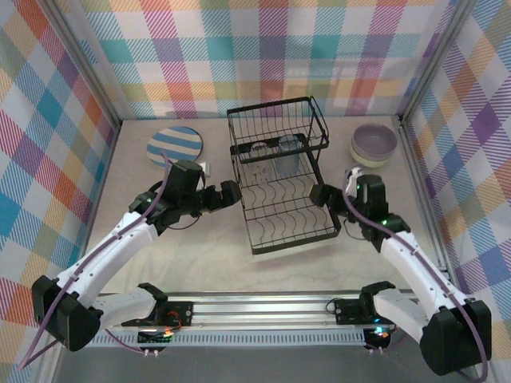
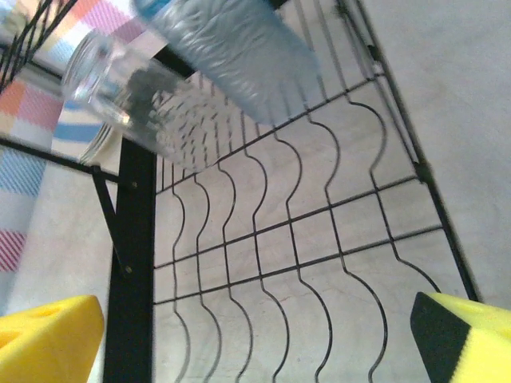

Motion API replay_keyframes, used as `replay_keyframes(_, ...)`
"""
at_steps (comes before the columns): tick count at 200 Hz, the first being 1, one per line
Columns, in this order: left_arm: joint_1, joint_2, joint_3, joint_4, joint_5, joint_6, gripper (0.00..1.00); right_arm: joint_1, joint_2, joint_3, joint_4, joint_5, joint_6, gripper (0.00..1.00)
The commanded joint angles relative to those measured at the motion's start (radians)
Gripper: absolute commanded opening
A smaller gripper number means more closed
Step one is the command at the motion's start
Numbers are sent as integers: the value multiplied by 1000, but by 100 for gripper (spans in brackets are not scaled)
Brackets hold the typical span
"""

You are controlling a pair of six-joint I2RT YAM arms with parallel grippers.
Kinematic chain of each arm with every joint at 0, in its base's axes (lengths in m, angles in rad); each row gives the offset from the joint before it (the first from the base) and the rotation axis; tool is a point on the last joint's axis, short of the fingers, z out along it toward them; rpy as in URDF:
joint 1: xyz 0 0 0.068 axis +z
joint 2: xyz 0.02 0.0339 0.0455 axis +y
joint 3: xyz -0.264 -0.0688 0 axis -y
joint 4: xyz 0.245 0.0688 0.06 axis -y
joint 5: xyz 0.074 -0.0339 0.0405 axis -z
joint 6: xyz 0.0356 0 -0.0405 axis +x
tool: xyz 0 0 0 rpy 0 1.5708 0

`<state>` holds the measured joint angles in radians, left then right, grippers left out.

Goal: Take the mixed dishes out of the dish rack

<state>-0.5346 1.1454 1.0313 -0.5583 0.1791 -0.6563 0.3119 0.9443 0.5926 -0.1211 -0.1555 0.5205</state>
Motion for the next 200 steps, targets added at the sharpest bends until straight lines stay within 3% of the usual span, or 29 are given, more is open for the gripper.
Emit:
replay_keyframes(1, 21, 38, 65, -32, 35, 28, 99, 134, -10, -73, 335, 125, -224, 99)
replay_keyframes(32, 34, 75, 112, -43, 39, 28, 98, 242, 85, -90, 475, 122, -344, 99)
replay_keyframes(67, 48, 108, 148, -49, 40, 21, 97, 298, 275, -78, 724, 115, -430, 99)
replay_keyframes(108, 55, 138, 186, -67, 52, 5, 96, 305, 498, -19, 958, 129, -467, 99)
replay_keyframes(200, 56, 143, 244, -172, 34, -26, 95, 311, 783, 89, 1228, 183, -500, 99)
